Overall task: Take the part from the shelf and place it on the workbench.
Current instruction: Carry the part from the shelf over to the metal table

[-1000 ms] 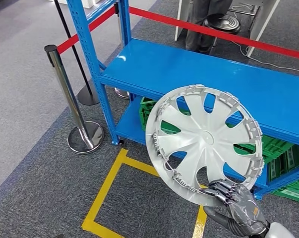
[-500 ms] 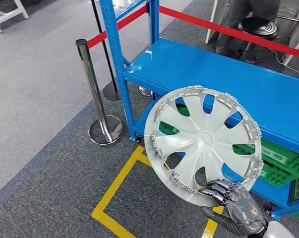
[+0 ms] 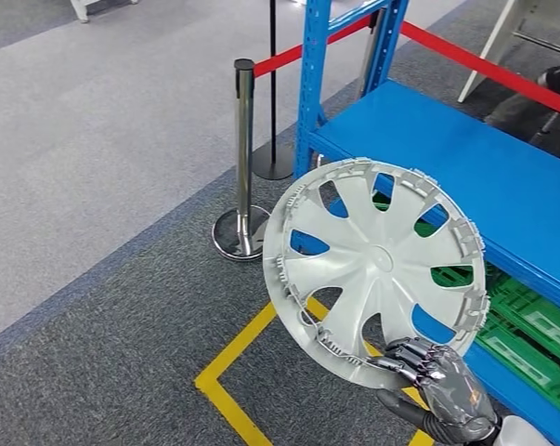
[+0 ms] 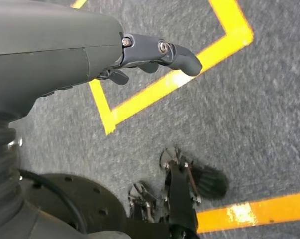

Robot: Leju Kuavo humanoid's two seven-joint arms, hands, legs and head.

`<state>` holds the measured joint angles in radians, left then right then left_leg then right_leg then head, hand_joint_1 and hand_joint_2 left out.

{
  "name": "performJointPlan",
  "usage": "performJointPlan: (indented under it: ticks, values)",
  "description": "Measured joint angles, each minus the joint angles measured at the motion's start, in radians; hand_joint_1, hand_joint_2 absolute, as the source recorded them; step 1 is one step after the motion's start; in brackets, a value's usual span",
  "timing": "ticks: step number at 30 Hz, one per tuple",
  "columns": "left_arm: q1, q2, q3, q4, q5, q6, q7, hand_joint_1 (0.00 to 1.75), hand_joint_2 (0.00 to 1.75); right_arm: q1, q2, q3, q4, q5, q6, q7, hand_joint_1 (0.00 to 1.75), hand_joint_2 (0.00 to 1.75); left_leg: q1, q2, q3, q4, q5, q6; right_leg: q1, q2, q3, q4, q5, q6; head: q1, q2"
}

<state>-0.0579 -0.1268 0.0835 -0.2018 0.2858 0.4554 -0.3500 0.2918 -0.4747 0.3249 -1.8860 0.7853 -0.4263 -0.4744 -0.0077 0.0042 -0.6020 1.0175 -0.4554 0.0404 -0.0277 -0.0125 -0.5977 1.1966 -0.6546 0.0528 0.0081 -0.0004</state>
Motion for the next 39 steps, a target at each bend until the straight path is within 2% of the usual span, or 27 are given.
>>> performJointPlan:
  ticks: [1,2,3,5,7,9,11,13,15,17,18,19,20,22,24,26,27,29,31,32,33,34,35,36,37,38,39]
  values:
    - [0.0,-0.001,0.0,0.0,0.0,0.0,0.001,0.0,1.75,0.0,-0.001,0.002,0.0,0.001,0.0,0.0,1.75,1.75,-0.002,-0.014,0.0,0.0,0.0,0.002,0.001,0.008,-0.035,0.063,-0.019,0.0,0.001,0.0]
    - [0.0,-0.001,0.0,0.0,0.0,0.0,0.003,0.0,1.75,0.001,-0.002,0.004,0.0,0.001,0.0,0.0,1.75,1.75,-0.003,-0.028,0.0,0.001,0.0,0.003,0.002,0.011,-0.059,0.098,-0.021,0.0,0.001,0.0]
    - [0.0,-0.001,0.0,0.0,0.0,0.0,0.005,0.0,1.75,0.001,-0.003,0.005,0.0,0.001,0.0,0.001,1.75,1.75,-0.004,-0.042,0.001,0.002,-0.001,0.003,0.003,0.012,-0.065,0.094,-0.001,-0.001,0.001,0.0]
    - [0.001,-0.001,0.0,0.0,0.0,0.001,0.01,0.0,1.75,0.001,-0.005,0.005,0.0,0.001,0.0,0.003,1.75,1.75,-0.004,-0.071,0.003,0.005,-0.002,0.002,0.001,0.027,-0.026,-0.014,0.077,-0.004,0.001,0.0]
    - [0.0,-0.001,0.0,0.0,0.0,0.0,0.013,0.0,1.75,0.0,-0.007,0.005,0.0,0.001,0.0,0.006,1.75,1.75,-0.006,-0.096,-0.002,0.014,-0.003,-0.004,-0.003,0.069,0.023,-0.127,0.123,-0.006,0.001,0.0]
    - [0.001,-0.001,0.0,0.0,0.0,0.001,0.016,0.0,1.75,-0.002,-0.008,0.005,0.0,0.001,0.0,0.006,1.75,1.75,-0.006,-0.116,-0.01,0.019,-0.001,-0.014,-0.003,0.088,0.042,-0.161,0.123,-0.009,0.001,0.0]
    - [0.005,0.002,0.0,0.001,0.0,0.001,0.017,0.0,1.75,-0.003,-0.009,0.006,-0.001,0.001,0.0,0.007,1.75,1.75,-0.003,-0.127,-0.015,0.02,0.001,-0.023,-0.002,0.069,0.047,-0.165,0.125,-0.017,0.001,0.0]
    - [0.006,0.004,0.0,0.001,0.0,0.001,0.018,0.0,1.75,-0.005,-0.01,0.005,-0.001,0.001,0.0,0.008,1.75,1.75,-0.005,-0.088,-0.031,0.056,-0.023,-0.034,-0.004,0.044,0.053,-0.17,0.128,-0.03,-0.005,0.0]
    - [0.003,0.004,0.0,0.001,0.0,0.0,0.019,0.0,1.75,-0.005,-0.01,0.006,-0.001,0.001,0.0,0.008,1.75,1.75,-0.002,-0.034,-0.082,0.166,-0.081,-0.046,-0.002,0.015,0.058,-0.172,0.125,-0.041,-0.01,0.0]
    - [0.002,0.005,0.0,0.001,0.001,-0.001,0.021,0.0,1.75,-0.005,-0.01,0.007,-0.002,0.002,0.0,0.008,1.75,1.75,0.004,-0.019,-0.136,0.28,-0.123,-0.053,0.0,-0.012,0.06,-0.172,0.122,-0.043,-0.01,0.0]
    - [0.003,0.005,0.0,0.001,0.001,-0.003,0.022,0.0,1.75,-0.006,-0.01,0.008,-0.002,0.002,0.0,0.008,1.75,1.75,0.006,-0.017,-0.144,0.297,-0.12,-0.054,0.0,-0.025,0.062,-0.172,0.12,-0.043,-0.01,0.0]
    - [0.004,0.006,0.0,0.001,0.001,-0.004,0.023,0.0,1.75,-0.006,-0.01,0.01,-0.002,0.002,0.0,0.008,1.75,1.75,0.007,-0.016,-0.134,0.277,-0.1,-0.054,0.0,-0.038,0.065,-0.172,0.117,-0.042,-0.01,0.0]
    - [0.005,0.007,0.0,0.001,0.002,-0.006,0.023,0.0,1.75,-0.006,-0.01,0.011,-0.002,0.002,0.0,0.008,1.75,1.75,0.007,-0.01,-0.107,0.224,-0.067,-0.052,0.0,-0.05,0.069,-0.172,0.114,-0.04,-0.01,0.0]
    - [0.004,0.01,0.0,0.001,0.002,-0.008,0.023,0.0,1.75,-0.009,-0.01,0.011,-0.002,0.002,0.0,0.008,1.75,1.75,-0.001,0.029,-0.042,0.094,-0.014,-0.045,0.002,-0.071,0.077,-0.172,0.106,-0.032,-0.01,0.0]
    - [0.001,0.013,0.0,0.001,0.004,-0.011,0.023,0.0,1.75,-0.013,-0.01,0.012,-0.001,0.001,0.0,0.008,1.75,1.75,-0.011,0.058,-0.012,0.03,-0.004,-0.036,0.007,-0.091,0.082,-0.174,0.101,-0.021,-0.01,0.0]
    - [0.001,0.016,0.0,0.001,0.006,-0.011,0.023,0.0,1.75,-0.018,-0.01,0.013,0.0,0.001,0.001,0.007,1.75,1.75,-0.015,0.042,-0.012,0.021,-0.007,-0.027,0.009,-0.113,0.089,-0.18,0.099,-0.012,-0.01,0.0]
    - [0.004,0.017,0.0,0.001,0.007,-0.011,0.023,0.0,1.75,-0.021,-0.011,0.013,0.0,0.001,0.001,0.007,1.75,1.75,-0.013,0.031,-0.009,0.014,-0.005,-0.021,0.007,-0.111,0.091,-0.18,0.093,-0.008,-0.01,0.0]
    - [0.005,0.02,0.001,0.001,0.01,-0.01,0.022,0.0,1.75,-0.023,-0.011,0.013,0.0,0.0,0.001,0.007,1.75,1.75,-0.008,0.01,0.001,0.001,0.001,-0.009,0.004,-0.064,0.072,-0.135,0.062,-0.003,-0.006,0.0]
    - [0.003,0.02,0.001,0.001,0.01,-0.01,0.022,0.0,1.75,-0.023,-0.012,0.014,0.001,0.0,0.001,0.006,1.75,1.75,-0.006,-0.012,0.004,-0.003,0.003,0.0,0.004,-0.006,0.004,-0.011,0.01,-0.003,-0.001,0.0]
    - [0.002,0.019,0.001,0.001,0.01,-0.011,0.022,0.0,1.75,-0.023,-0.012,0.015,0.001,0.0,0.001,0.006,1.75,1.75,-0.006,-0.024,0.004,-0.003,0.002,0.002,0.005,0.006,-0.036,0.055,-0.008,-0.003,0.001,0.0]
    - [0.002,0.019,0.001,0.001,0.01,-0.012,0.022,0.0,1.75,-0.023,-0.012,0.017,0.002,0.0,0.001,0.006,1.75,1.75,-0.007,-0.038,0.005,-0.002,0.002,0.002,0.005,0.01,-0.066,0.095,-0.01,-0.002,0.002,0.0]
    - [0.002,0.019,0.001,0.001,0.01,-0.012,0.022,0.0,1.75,-0.022,-0.012,0.018,0.004,0.0,0.001,0.006,1.75,1.75,-0.007,-0.051,0.007,-0.002,0.001,0.002,0.006,0.012,-0.08,0.099,0.008,-0.002,0.002,0.0]
    - [0.002,0.019,0.001,0.001,0.01,-0.012,0.022,0.0,1.75,-0.022,-0.012,0.02,0.005,0.0,0.001,0.006,1.75,1.75,-0.007,-0.066,0.009,-0.001,0.001,0.002,0.005,0.014,-0.074,0.066,0.043,-0.002,0.002,0.0]
    - [0.002,0.018,0.001,0.001,0.01,-0.011,0.022,0.0,1.75,-0.022,-0.012,0.021,0.006,0.0,0.001,0.006,1.75,1.75,-0.006,-0.079,0.01,0.0,-0.001,0.0,0.003,0.024,-0.053,0.004,0.087,-0.002,0.002,0.0]
    - [0.002,0.018,0.001,0.001,0.01,-0.01,0.022,0.0,1.75,-0.022,-0.012,0.021,0.006,0.0,0.001,0.006,1.75,1.75,-0.008,-0.092,0.01,0.004,-0.003,-0.003,0.0,0.047,-0.028,-0.062,0.12,-0.003,0.002,0.0]
    - [0.001,0.018,0.001,0.001,0.009,-0.01,0.022,0.0,1.75,-0.022,-0.012,0.021,0.006,0.0,0.0,0.006,1.75,1.75,-0.008,-0.104,0.007,0.009,-0.006,-0.007,-0.003,0.067,-0.005,-0.116,0.141,-0.005,0.001,0.0]
    - [0.001,0.018,0.001,0.001,0.008,-0.009,0.021,0.0,1.75,-0.022,-0.012,0.022,0.007,0.0,0.0,0.006,1.75,1.75,-0.008,-0.116,0.003,0.013,-0.007,-0.011,-0.004,0.083,0.01,-0.148,0.148,-0.008,0.001,0.0]
